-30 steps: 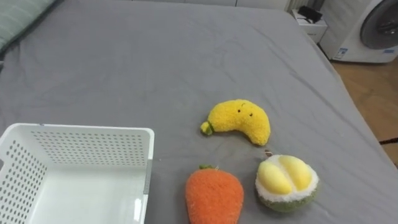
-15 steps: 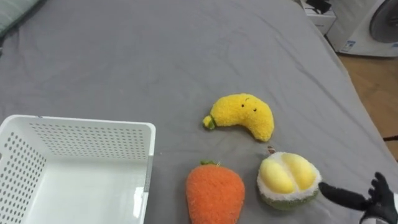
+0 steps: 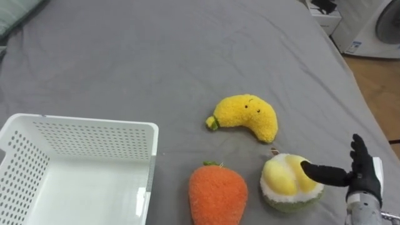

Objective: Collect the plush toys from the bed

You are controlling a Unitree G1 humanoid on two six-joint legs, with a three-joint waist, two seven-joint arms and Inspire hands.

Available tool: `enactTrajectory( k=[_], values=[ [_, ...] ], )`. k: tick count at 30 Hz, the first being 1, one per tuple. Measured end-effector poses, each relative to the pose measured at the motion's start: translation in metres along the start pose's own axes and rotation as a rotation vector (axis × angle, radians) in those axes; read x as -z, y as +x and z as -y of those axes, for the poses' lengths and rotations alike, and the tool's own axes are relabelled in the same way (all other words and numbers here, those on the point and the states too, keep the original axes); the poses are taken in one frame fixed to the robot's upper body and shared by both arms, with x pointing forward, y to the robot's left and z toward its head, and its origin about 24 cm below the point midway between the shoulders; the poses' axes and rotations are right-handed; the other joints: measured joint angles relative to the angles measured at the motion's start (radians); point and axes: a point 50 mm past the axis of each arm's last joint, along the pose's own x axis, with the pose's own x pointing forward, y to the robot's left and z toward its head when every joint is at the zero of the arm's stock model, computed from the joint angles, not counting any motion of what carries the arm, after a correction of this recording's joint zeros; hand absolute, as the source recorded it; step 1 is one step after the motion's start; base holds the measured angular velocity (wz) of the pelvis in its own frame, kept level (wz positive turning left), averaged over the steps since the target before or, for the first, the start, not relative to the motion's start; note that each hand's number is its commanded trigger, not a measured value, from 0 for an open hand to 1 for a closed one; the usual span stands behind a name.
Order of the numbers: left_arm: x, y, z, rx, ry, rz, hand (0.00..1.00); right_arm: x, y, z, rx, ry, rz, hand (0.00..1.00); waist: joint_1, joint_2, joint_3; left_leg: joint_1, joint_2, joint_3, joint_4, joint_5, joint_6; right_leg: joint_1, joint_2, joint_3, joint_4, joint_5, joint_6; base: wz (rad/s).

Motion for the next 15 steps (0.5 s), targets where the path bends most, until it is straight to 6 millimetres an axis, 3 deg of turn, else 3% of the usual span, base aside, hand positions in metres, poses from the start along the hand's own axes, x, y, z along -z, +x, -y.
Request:
enactTrajectory(
  k=[5, 10, 15],
  values=[
    [-0.002, 0.0, 0.0, -0.007, 0.006, 0.008, 0.0, -0.001, -0.002, -0.009, -0.044, -0.144, 0.037, 0.0, 0.007, -0.001, -0.0005, -0.001, 0.0, -0.006, 0.0, 0.0, 0.0, 0.001, -0.001, -0.003, 0.0, 0.0, 0.0, 0.01],
    [-0.003, 0.0, -0.001, -0.011, 0.01, 0.009, 0.0, 0.0, -0.003, -0.011, -0.07, -0.158, 0.025, 0.0, 0.009, -0.003, -0.0011, -0.002, -0.001, -0.013, 0.001, 0.0, 0.0, 0.003, -0.003, -0.01, 0.0, 0.0, 0.0, 0.03],
    [-0.004, -0.001, -0.002, -0.013, 0.007, 0.016, 0.0, 0.02, -0.005, -0.012, -0.12, -0.223, -0.058, 0.0, 0.01, -0.006, -0.001, 0.008, -0.001, -0.03, 0.003, 0.0, 0.0, 0.024, -0.006, -0.034, -0.004, 0.0, 0.0, 0.1]
  ],
)
